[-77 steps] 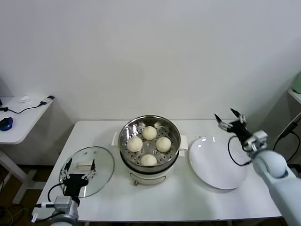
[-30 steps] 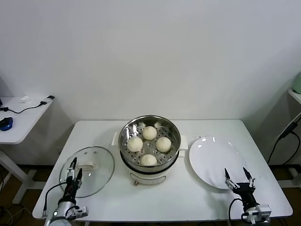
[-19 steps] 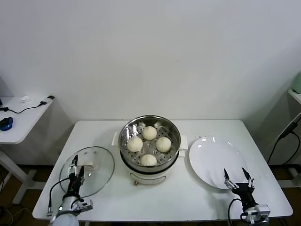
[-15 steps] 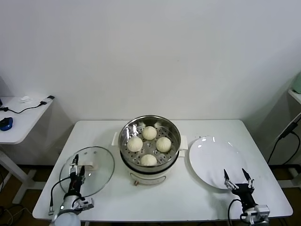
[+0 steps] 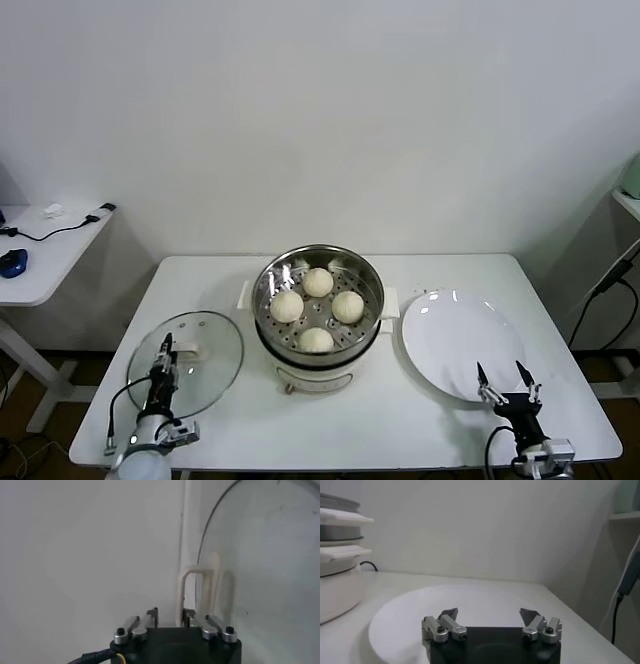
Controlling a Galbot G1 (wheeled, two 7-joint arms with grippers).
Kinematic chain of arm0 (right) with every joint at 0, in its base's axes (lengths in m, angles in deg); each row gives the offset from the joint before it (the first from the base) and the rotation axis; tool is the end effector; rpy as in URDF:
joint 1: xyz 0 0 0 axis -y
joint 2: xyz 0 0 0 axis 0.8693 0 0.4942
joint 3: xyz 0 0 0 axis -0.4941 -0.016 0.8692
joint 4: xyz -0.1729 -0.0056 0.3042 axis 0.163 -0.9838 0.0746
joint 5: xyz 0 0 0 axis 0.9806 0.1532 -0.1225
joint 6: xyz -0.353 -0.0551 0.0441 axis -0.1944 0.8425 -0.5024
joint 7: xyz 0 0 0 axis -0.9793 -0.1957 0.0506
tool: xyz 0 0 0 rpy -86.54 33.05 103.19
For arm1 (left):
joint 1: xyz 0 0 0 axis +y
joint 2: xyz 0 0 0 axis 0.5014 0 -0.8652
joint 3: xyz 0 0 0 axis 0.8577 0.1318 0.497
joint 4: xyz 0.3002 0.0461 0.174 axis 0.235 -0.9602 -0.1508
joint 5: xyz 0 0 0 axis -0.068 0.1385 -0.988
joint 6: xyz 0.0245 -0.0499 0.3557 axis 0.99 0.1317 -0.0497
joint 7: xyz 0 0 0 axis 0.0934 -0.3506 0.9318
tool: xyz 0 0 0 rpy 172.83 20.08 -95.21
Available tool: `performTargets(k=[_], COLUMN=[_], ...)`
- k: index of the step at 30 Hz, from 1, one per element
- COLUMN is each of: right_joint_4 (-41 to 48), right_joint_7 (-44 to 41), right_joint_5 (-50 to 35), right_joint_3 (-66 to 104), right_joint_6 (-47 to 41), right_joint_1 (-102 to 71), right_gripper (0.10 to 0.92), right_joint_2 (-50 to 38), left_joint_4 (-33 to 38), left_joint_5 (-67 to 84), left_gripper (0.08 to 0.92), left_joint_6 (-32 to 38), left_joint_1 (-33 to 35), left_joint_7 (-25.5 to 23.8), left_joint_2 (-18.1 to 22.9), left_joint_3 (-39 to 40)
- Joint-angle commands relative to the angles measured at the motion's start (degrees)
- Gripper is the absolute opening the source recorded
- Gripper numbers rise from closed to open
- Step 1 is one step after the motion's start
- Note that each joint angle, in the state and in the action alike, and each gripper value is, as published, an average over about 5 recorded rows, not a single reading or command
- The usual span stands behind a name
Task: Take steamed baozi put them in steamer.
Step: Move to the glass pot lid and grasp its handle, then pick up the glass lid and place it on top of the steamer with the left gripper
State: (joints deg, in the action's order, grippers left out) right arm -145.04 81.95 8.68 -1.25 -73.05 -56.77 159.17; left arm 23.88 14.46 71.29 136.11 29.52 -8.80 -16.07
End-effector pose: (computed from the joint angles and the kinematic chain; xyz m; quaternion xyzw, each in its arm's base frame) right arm 0.1788 -0.1693 -0.4302 -0.0141 -0.9945 0.0409 0.0951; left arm 0.2369 0.1232 -0.4656 0.0376 -0.7099 -0.6963 0.0988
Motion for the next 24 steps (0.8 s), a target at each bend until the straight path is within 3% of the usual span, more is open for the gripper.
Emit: performTargets(k=[1, 5, 9, 18, 24], right_joint_4=[-0.3, -0.7, -1.4, -2.0, -1.9], right_joint_7=[0.0, 0.0, 0.0, 0.4, 1.7], right_joint_5=[0.0, 0.0, 0.0, 0.2, 1.7], right_joint_3=[0.2, 0.4, 0.6, 0.9, 0.9], right_joint_6=[-0.1, -0.1, -0.3, -1.0, -1.5], right_joint_1=[-0.1, -0.1, -0.2, -0.7, -0.6], right_gripper=[0.823, 0.823, 0.823, 0.823, 0.823], right_joint_2=[0.3, 0.4, 0.4, -0.1, -0.1], left_joint_4=[-3.2, -2.6, 2.3, 25.0, 35.5], left_joint_5=[-0.5, 0.2, 3.6, 18.4, 20.0], left_gripper=[0.343, 0.230, 0.149, 0.140, 0.140], left_joint_6=[3.8, 5.3, 5.1, -4.2, -11.4], left_joint_1=[-1.1, -0.9, 0.8, 6.0, 4.7], left_joint_7=[1.5, 1.7, 0.1, -10.7, -16.5], left_joint_2=[-0.4, -1.2, -2.3, -9.8, -14.0], left_joint_3=[-0.1, -0.5, -1.3, -5.1, -5.9])
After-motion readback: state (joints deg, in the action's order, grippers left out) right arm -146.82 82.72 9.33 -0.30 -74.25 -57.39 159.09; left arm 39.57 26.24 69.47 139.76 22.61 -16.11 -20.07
